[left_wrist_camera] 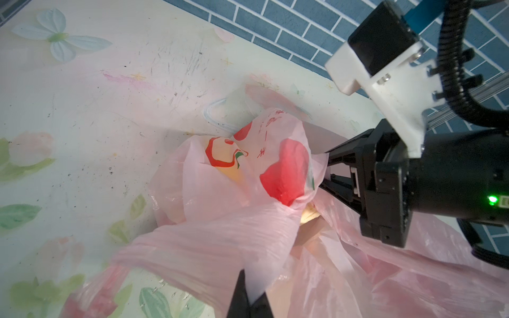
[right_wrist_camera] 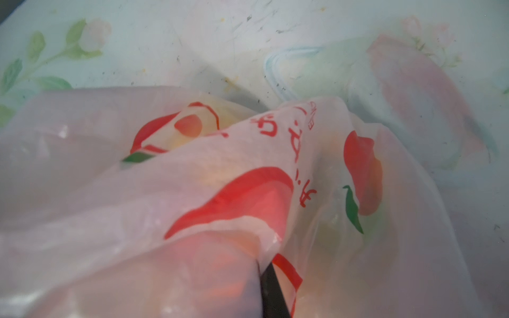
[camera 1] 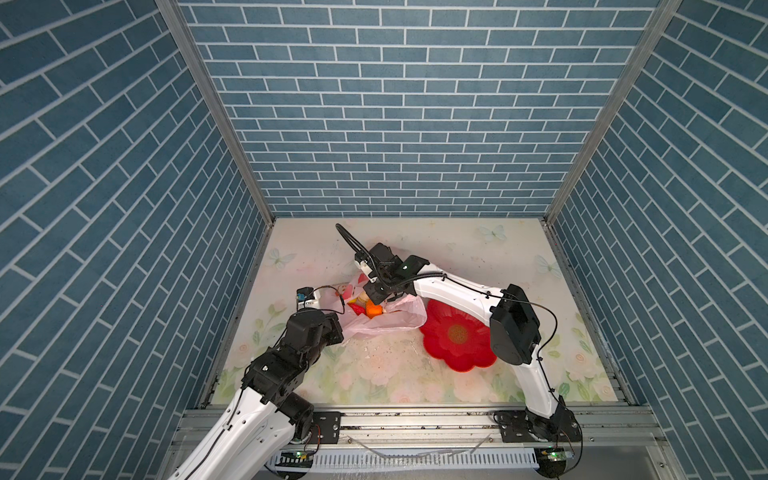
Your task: Take the fake fruits out of the plastic bag
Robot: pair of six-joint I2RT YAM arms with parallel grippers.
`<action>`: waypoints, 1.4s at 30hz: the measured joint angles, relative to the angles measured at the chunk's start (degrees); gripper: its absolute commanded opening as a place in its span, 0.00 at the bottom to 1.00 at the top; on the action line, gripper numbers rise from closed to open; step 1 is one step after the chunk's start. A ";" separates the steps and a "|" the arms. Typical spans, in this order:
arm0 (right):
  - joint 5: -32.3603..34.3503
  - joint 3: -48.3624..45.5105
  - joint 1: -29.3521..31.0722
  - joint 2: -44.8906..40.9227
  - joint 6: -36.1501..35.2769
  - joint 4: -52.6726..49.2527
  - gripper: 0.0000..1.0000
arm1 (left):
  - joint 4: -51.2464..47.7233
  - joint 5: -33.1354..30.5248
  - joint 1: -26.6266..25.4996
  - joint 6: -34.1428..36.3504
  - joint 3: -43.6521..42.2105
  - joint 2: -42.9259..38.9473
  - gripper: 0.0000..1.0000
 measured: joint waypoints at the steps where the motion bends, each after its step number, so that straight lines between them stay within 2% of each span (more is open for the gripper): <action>1: 0.00 0.00 -0.17 -0.31 -0.15 0.72 0.00 | -0.02 -0.04 0.00 0.09 0.00 -0.24 0.00; 7: -2.64 0.31 -1.05 -3.96 -2.21 2.99 0.00 | -1.03 -0.61 0.00 0.94 0.72 -0.63 0.00; 16: -8.74 4.70 -1.60 -7.82 -5.49 3.39 0.00 | -2.60 -3.32 0.00 2.91 6.45 -2.89 0.00; 31: -10.56 8.61 -2.71 -8.52 -7.04 3.74 0.00 | -5.66 -4.85 -0.02 6.05 12.35 -2.80 0.00; 36: -12.28 6.45 -3.23 -10.16 -6.97 6.16 0.00 | -7.26 -3.30 -0.11 5.62 12.55 -2.27 0.00; 42: -12.92 -2.95 -3.63 -13.88 -6.14 9.62 0.00 | -12.11 1.09 -0.11 2.82 12.55 0.83 0.00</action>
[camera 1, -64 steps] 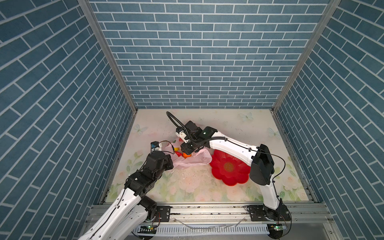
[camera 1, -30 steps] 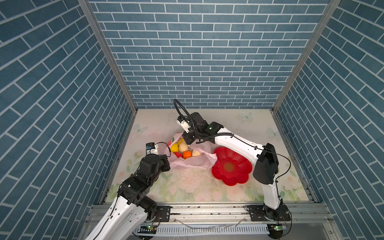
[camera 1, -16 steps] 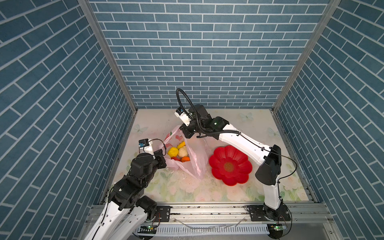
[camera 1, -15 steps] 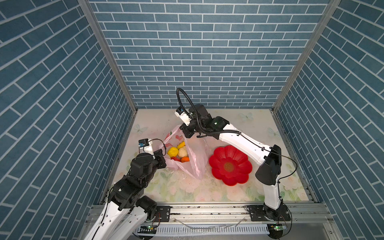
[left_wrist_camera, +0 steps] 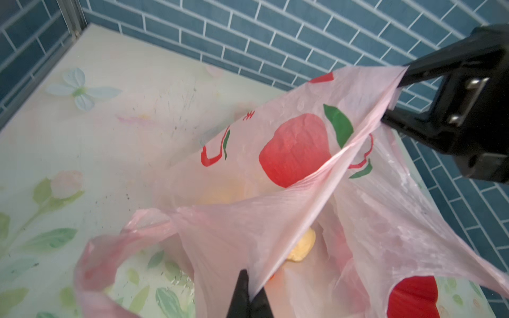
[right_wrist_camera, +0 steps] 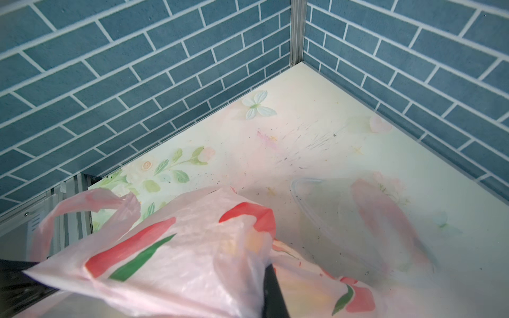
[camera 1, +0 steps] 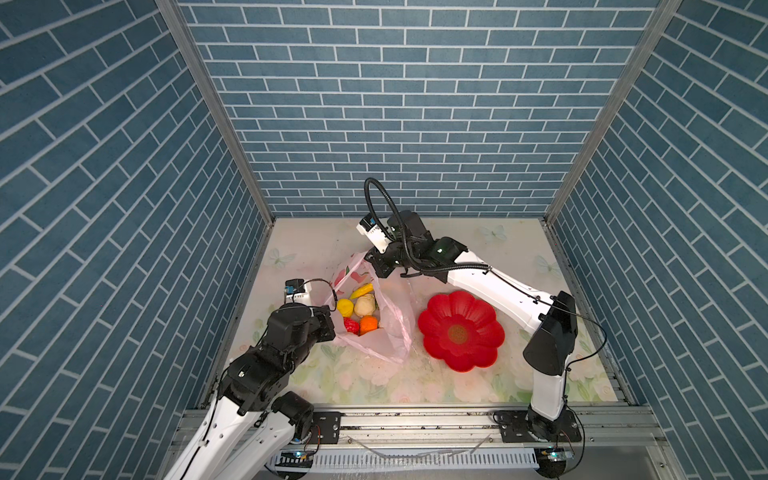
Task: Take the fake fruits out of the plastic bag
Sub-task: 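Lower the open right gripper into the bag toward the orange fruit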
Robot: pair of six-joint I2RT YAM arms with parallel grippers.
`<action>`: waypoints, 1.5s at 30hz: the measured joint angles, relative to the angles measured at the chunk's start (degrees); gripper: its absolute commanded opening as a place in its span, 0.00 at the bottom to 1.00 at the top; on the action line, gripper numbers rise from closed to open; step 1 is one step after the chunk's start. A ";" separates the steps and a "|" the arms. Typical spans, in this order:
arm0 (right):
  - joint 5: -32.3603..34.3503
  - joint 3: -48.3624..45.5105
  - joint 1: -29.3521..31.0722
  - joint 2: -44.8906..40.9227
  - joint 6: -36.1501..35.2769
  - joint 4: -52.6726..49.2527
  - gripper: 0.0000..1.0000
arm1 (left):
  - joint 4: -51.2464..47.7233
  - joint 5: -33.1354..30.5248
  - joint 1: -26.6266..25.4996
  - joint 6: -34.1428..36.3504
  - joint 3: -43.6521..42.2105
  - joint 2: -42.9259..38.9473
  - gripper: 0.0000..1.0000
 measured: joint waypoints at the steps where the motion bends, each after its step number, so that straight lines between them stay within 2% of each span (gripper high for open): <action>1: -0.11 -2.01 -0.07 -0.52 0.59 0.70 0.01 | -1.25 1.01 0.00 -0.63 0.00 0.81 0.00; 7: -0.26 -13.00 -0.11 -2.86 3.41 4.26 0.06 | -7.54 6.84 -0.07 -3.26 0.00 3.48 0.00; 12: 0.42 -16.96 -0.52 -3.45 5.66 5.38 0.26 | -12.79 8.63 -0.79 -4.50 0.83 7.72 0.00; 14: 0.81 -17.53 -1.11 -3.87 6.05 5.49 0.34 | -15.04 8.37 -1.03 -4.96 1.60 9.70 0.00; 17: 1.51 -18.10 -1.62 -5.51 6.45 5.05 0.42 | -17.09 7.45 -1.46 -6.10 1.99 11.52 0.00; 26: 4.70 -20.28 -1.49 -18.51 7.32 -1.11 0.50 | -16.63 3.54 -3.41 -10.10 0.96 13.60 0.00; 28: 6.05 -20.33 -0.79 -21.46 7.39 -2.78 0.49 | -16.00 2.67 -3.67 -10.75 0.33 13.62 0.00; 32: 8.72 -19.67 2.62 -25.31 8.46 -6.69 0.31 | -14.05 1.42 -4.15 -11.85 -0.92 13.57 0.00; 36: 8.17 -17.86 5.75 -24.02 11.13 -7.54 0.19 | -11.72 0.70 -5.03 -13.03 -2.14 13.51 0.00; 41: 6.49 -17.70 9.25 -17.77 14.21 -6.56 0.15 | -8.72 -1.62 -6.84 -14.58 -2.97 13.40 0.00; 45: 3.54 -21.77 11.34 -13.62 16.28 -3.67 0.13 | -6.67 -3.50 -8.46 -15.45 -3.23 13.14 0.00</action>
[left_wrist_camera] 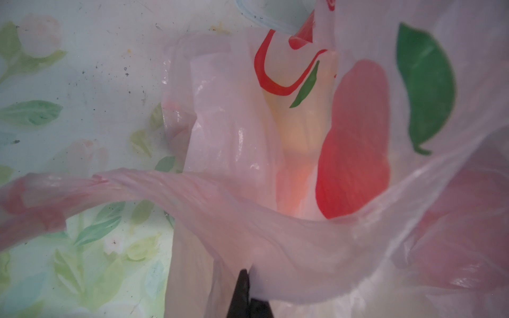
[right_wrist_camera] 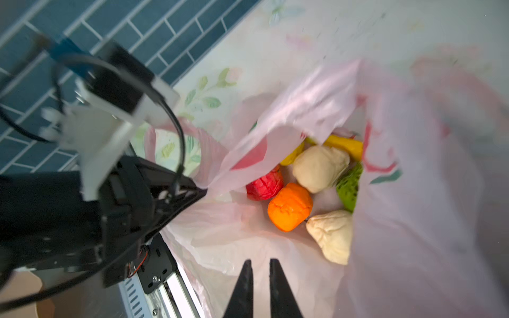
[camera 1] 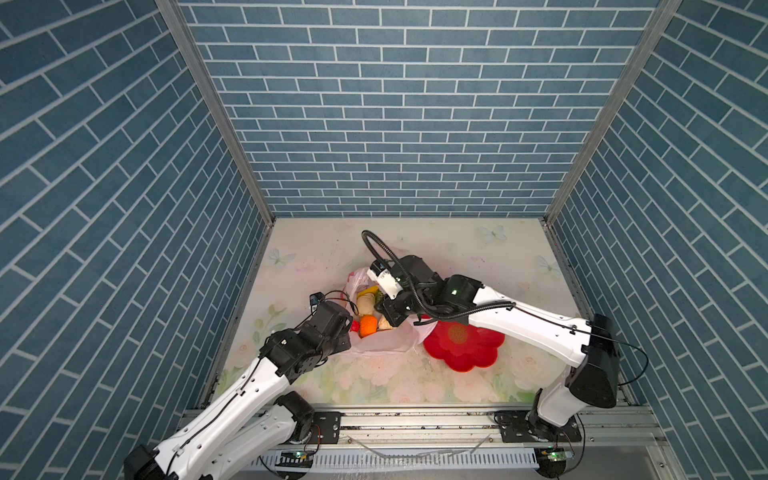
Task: Take the fake fruits out of the plastic bag
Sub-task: 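Lower the open right gripper into the bag toward the orange fruit, then close the right gripper on the orange fruit inside the bag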
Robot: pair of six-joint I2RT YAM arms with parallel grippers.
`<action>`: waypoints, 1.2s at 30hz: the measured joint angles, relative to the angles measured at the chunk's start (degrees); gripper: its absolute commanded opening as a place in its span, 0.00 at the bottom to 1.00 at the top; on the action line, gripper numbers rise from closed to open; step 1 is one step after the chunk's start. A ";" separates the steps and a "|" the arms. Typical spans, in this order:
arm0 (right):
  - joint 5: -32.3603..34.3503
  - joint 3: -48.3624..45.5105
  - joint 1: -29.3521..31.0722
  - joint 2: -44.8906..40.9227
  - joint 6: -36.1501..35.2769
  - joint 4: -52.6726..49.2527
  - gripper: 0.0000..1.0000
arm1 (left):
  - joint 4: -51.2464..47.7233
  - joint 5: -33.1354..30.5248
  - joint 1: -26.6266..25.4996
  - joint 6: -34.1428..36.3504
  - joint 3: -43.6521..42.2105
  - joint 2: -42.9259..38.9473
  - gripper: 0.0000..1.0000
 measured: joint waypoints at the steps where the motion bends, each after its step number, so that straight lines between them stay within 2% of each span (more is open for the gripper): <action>1: -0.68 -1.03 0.48 1.31 0.17 0.55 0.13 | 0.81 -0.48 -0.44 -0.22 -0.61 -0.44 0.00; 8: -6.27 -5.55 2.27 8.26 1.11 5.60 0.13 | 1.42 -2.47 -1.40 -2.47 -5.90 -5.31 0.00; 13: -11.13 -7.74 2.58 10.60 1.09 7.04 0.12 | 0.79 -3.91 -1.57 -3.41 -6.29 -8.83 0.00; 18: -11.50 -9.70 2.58 11.43 1.09 6.16 0.14 | -0.20 -4.66 -1.57 -3.87 -6.49 -10.95 0.00; 22: -7.34 -10.03 2.58 11.41 1.73 5.68 0.21 | -0.17 -4.55 -1.57 -4.00 -7.41 -10.34 0.00; 30: 6.80 -9.42 2.58 10.99 7.45 5.81 0.29 | -0.09 -4.15 -1.57 -3.93 -7.80 -10.75 0.00; 36: 13.42 -2.89 2.08 12.61 11.69 5.75 0.37 | 0.00 -3.65 -1.75 -3.74 -8.11 -11.63 0.00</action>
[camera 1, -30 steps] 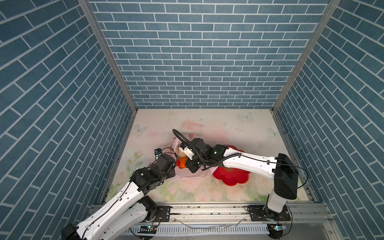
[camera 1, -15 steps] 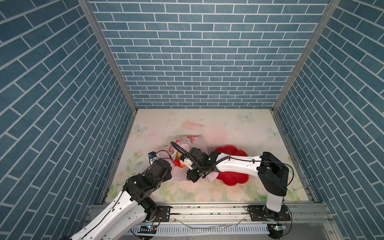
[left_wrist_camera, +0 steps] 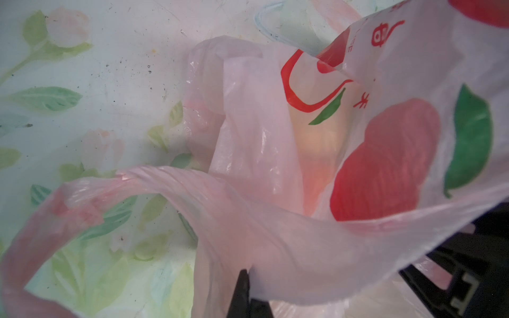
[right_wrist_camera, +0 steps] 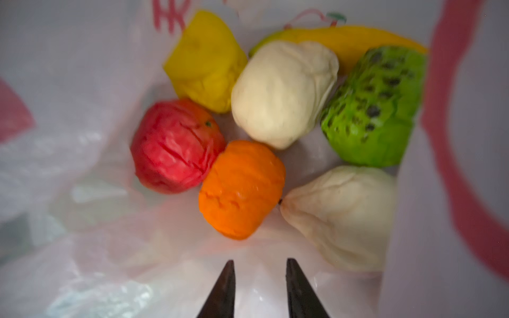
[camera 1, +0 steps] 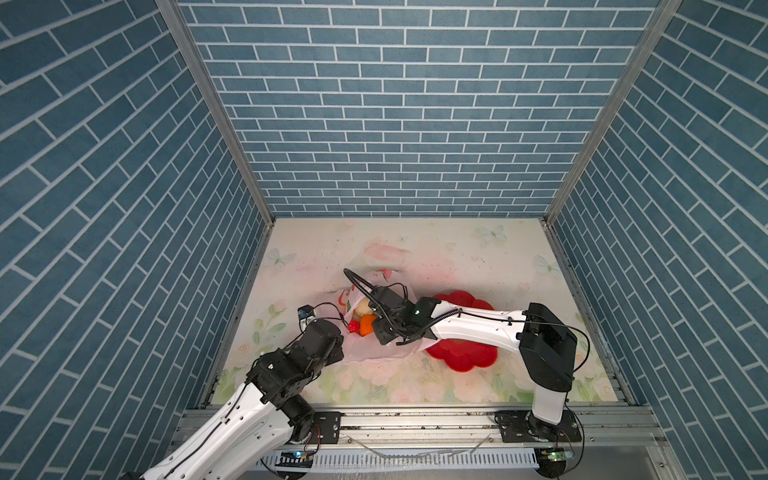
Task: Take the fake fruits out of the plastic bag
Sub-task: 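Close the right gripper on the orange fruit inside the bag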
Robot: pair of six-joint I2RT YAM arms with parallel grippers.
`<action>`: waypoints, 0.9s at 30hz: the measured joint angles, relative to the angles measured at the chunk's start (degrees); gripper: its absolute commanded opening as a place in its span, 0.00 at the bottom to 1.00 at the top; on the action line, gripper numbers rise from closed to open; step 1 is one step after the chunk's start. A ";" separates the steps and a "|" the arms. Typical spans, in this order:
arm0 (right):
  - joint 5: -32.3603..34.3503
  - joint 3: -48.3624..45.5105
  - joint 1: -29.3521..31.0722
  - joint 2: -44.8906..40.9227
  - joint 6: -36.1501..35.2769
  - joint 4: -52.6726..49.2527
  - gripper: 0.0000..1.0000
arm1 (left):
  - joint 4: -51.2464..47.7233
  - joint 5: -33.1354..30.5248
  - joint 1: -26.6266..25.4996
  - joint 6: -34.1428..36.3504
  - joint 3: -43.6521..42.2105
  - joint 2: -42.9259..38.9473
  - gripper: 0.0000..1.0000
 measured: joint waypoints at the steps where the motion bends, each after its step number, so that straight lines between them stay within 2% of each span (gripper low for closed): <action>1: 0.44 1.27 -0.02 0.57 0.44 0.17 0.40 | -0.02 0.09 -0.15 0.07 -0.02 -0.17 0.00; 10: 1.68 9.38 -0.37 7.65 3.28 -0.68 0.51 | -0.52 0.09 -0.57 0.13 -0.50 -3.21 0.00; 20: 1.73 9.46 -0.52 9.18 6.08 -2.25 0.76 | -1.07 0.07 -0.57 0.26 -0.52 -3.39 0.00; 27: 0.66 9.46 -0.52 10.08 6.40 -1.25 0.74 | -0.87 0.07 -0.59 0.57 -0.92 -2.82 0.00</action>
